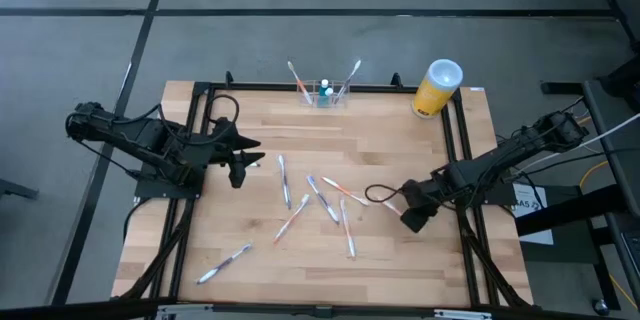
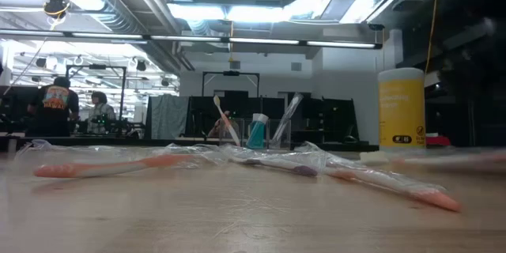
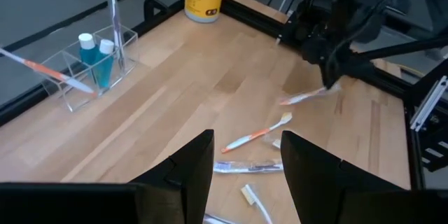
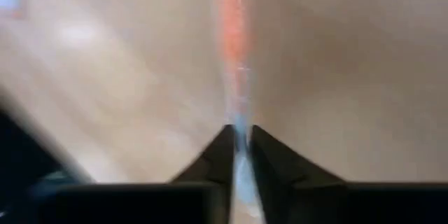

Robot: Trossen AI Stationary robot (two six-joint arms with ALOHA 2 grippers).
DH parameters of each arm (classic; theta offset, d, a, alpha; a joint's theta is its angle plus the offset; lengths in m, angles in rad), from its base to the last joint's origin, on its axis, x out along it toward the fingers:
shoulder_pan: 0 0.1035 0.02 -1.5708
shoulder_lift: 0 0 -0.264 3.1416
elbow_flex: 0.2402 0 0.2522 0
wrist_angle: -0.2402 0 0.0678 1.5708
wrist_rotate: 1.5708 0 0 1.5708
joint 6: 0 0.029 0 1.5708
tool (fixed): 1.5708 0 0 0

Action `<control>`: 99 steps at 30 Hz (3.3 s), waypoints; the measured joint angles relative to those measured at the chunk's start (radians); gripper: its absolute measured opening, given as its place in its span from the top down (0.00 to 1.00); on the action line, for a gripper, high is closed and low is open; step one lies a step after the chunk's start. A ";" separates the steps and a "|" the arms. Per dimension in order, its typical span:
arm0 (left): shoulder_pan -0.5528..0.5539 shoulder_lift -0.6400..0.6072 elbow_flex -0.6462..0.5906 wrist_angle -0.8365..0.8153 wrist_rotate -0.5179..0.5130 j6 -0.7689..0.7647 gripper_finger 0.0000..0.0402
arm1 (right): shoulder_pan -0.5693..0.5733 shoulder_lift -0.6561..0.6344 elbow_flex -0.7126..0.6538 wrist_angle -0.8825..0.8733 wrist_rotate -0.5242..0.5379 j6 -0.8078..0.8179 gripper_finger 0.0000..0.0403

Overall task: Pick & Place toothbrushing station
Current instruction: Put the orange toothbrush into the transparent organizer

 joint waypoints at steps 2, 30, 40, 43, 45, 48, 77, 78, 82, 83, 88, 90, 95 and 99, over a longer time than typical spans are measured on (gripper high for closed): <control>0.000 0.000 0.000 0.002 0.001 0.015 0.60 | 0.000 0.004 0.016 0.067 0.007 0.016 0.97; 0.000 0.000 0.000 0.038 -0.092 0.032 0.60 | -0.545 0.555 0.346 1.654 0.068 0.380 1.00; -0.002 0.000 0.000 0.075 -0.106 0.002 0.60 | -0.668 0.791 0.615 1.719 -0.059 0.458 1.00; -0.009 0.000 0.000 0.093 -0.116 0.009 0.60 | -0.710 0.819 0.615 1.731 -0.056 0.516 1.00; -0.014 0.000 0.000 0.098 -0.128 0.017 0.60 | -0.728 0.837 0.615 1.743 -0.042 0.553 1.00; -0.014 0.000 0.000 0.110 -0.143 0.026 0.60 | -0.745 0.867 0.615 1.745 -0.015 0.610 1.00; -0.014 0.000 0.000 0.138 -0.166 0.041 0.60 | -0.814 0.946 0.614 1.628 0.209 0.708 1.00; -0.014 0.000 0.000 0.139 -0.166 0.041 0.60 | -0.814 0.946 0.614 1.644 0.209 0.697 1.00; -0.014 0.000 0.000 0.138 -0.166 0.040 0.60 | -0.805 0.946 0.614 1.702 0.225 0.713 1.00; -0.014 0.000 0.000 0.138 -0.166 0.040 0.60 | -0.802 0.946 0.614 1.701 0.225 0.715 1.00; -0.014 0.000 0.000 0.138 -0.166 0.037 0.60 | -0.790 0.946 0.614 1.684 0.228 0.718 1.00; -0.014 0.000 0.000 0.137 -0.166 0.033 0.60 | -0.789 0.946 0.614 1.682 0.229 0.718 1.00; -0.014 0.000 0.000 0.137 -0.166 0.032 0.60 | -0.796 0.946 0.614 1.625 0.232 0.712 1.00; -0.014 0.000 0.000 0.137 -0.166 0.032 0.60 | -0.816 0.946 0.614 1.607 0.233 0.702 1.00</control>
